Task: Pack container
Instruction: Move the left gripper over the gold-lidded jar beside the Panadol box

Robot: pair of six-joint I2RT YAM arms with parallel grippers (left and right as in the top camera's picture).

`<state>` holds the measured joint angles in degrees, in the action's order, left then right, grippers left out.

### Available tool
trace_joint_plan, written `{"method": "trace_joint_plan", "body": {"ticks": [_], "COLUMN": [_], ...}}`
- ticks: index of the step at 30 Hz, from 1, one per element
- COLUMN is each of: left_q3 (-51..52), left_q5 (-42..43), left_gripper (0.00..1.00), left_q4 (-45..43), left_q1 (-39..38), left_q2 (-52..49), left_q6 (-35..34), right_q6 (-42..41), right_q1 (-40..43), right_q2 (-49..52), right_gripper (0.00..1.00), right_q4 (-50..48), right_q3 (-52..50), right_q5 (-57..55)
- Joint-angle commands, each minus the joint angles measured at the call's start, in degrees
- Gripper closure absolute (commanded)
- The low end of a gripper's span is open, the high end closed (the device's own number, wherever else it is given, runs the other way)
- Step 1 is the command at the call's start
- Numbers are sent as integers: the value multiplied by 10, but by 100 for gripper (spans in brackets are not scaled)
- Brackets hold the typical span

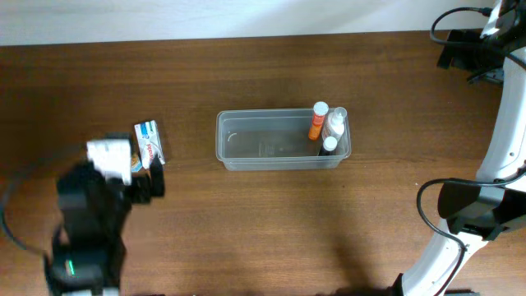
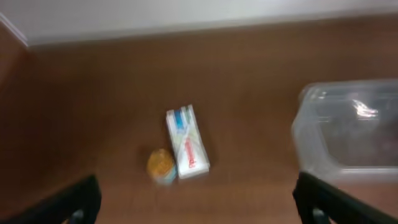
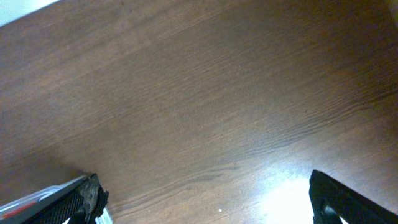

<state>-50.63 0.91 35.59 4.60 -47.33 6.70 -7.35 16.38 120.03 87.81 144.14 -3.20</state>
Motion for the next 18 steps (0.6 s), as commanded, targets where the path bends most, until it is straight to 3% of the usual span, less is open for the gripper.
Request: {"method": "trace_joint_plan", "body": {"ticks": [1,6,13,18], "left_q3": [-102,-137,-137,-137], "left_q5": [24,119,66,4], "left_gripper": [1,1,1,1], "left_q4": [90,113,72,50], "left_q1": [17,17,19,41], "left_q2": [-137,-269,-414,-466], "left_q6": [-7,-7,-8,-94], "right_q6": [-2,-2,-2,-2], "right_q1": [2,2,2,2], "right_q2": [-14,-14,-14,-14], "right_gripper": [2,1,2,2], "right_q4": [-2,-2,-2,-2], "right_q3": [10,10,10,10], "right_q5": [-5,-5,-5,-5]}}
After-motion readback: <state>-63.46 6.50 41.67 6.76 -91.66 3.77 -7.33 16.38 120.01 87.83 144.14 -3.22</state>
